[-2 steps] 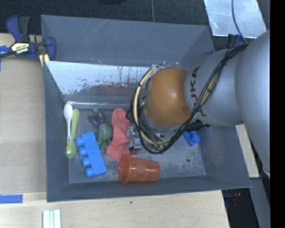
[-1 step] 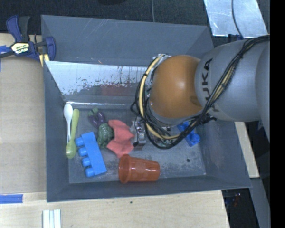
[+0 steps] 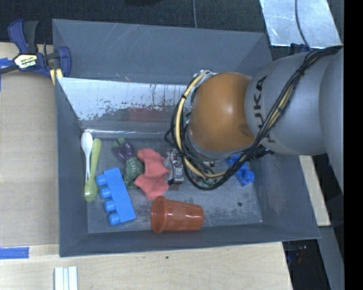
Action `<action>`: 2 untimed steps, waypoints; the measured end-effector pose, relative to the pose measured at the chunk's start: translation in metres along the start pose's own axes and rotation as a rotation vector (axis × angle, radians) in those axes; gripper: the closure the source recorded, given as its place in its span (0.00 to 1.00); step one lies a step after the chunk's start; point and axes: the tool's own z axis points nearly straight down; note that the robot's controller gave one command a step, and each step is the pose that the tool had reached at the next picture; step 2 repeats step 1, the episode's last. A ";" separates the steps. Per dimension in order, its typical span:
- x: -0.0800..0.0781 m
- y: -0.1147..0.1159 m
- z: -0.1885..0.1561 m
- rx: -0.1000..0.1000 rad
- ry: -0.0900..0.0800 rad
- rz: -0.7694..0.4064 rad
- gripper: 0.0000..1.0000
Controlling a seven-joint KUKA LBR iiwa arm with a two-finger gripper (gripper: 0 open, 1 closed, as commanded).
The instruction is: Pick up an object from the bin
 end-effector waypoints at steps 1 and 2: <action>-0.002 0.002 -0.049 0.002 0.011 0.002 1.00; -0.002 0.002 -0.049 0.002 0.011 0.002 1.00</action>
Offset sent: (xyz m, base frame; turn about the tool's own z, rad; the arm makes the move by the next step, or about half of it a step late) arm 0.0129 0.0253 0.0742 -0.0623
